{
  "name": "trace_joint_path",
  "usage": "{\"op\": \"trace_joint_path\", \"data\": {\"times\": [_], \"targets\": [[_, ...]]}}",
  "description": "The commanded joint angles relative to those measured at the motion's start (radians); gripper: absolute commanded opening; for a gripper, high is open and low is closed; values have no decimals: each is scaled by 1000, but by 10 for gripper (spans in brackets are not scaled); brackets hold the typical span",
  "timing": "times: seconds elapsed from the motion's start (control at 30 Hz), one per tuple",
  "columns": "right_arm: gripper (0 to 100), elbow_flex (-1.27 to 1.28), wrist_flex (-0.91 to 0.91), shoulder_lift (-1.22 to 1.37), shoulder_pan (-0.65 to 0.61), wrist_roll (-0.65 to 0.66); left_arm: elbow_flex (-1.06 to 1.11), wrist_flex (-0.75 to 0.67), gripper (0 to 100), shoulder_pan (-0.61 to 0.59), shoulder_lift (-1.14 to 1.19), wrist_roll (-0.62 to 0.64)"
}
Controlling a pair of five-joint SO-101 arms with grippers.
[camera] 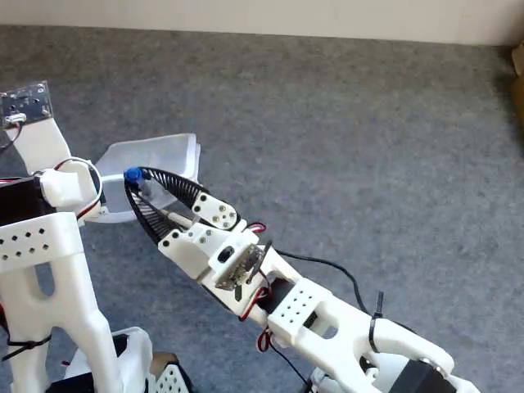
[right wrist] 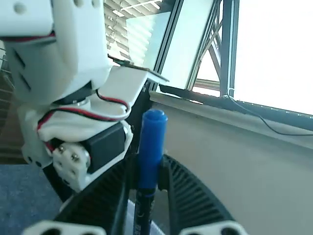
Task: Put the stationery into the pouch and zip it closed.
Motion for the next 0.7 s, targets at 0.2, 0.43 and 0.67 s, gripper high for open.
{"op": "trace_joint_path", "data": {"times": [0.2,0.43,0.67], "targets": [[167,56,-19,-15,-35,183,2,-20,6,-8,25,6],[167,97,-21,-16,-119,253,50,-63,6,-8,19,6],[166,128,-21,-16,-125,252,50,-63,6,-8,19,6]]}}
